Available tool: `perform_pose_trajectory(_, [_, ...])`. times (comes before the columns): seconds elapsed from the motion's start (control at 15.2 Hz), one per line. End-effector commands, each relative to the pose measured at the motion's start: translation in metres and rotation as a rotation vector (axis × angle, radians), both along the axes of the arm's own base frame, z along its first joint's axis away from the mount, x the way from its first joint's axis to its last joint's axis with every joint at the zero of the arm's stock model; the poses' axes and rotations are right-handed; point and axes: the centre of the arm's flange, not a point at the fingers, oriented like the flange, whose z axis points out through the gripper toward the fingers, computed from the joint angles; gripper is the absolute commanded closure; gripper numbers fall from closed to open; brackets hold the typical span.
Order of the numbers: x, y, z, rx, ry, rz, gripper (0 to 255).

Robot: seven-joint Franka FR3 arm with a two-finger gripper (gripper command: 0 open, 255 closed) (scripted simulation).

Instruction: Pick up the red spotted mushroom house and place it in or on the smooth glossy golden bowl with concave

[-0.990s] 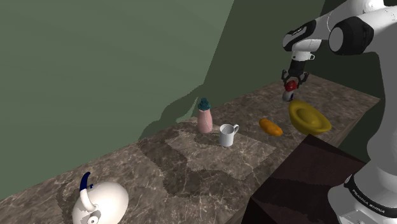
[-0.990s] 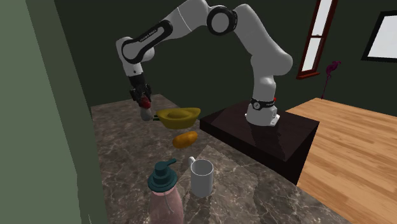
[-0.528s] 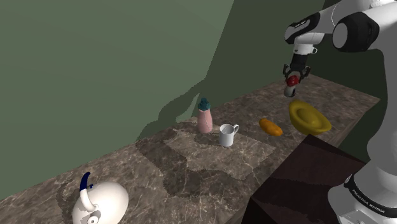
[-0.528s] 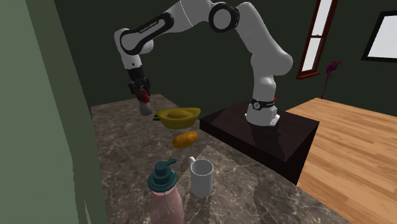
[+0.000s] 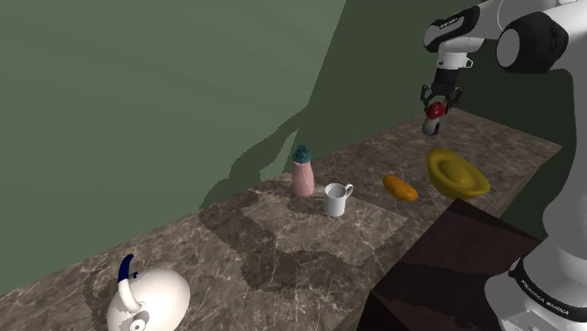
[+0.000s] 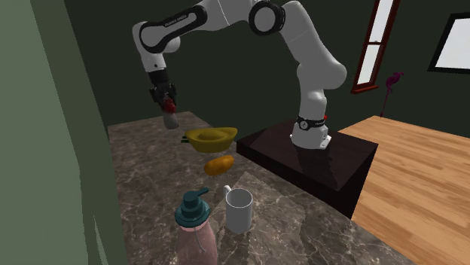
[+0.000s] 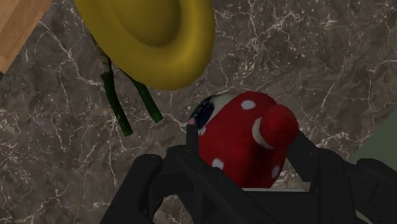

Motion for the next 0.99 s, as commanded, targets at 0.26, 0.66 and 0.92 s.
perform_pose_trajectory(0.26, [-0.013,0.006,0.025,0.000,0.000,0.000,255])
perform_pose_trajectory(0.66, [-0.082,0.042,0.038,0.000,0.000,0.000,255])
perform_pose_trajectory(0.92, [-0.128,0.066,0.046,0.000,0.000,0.000,255])
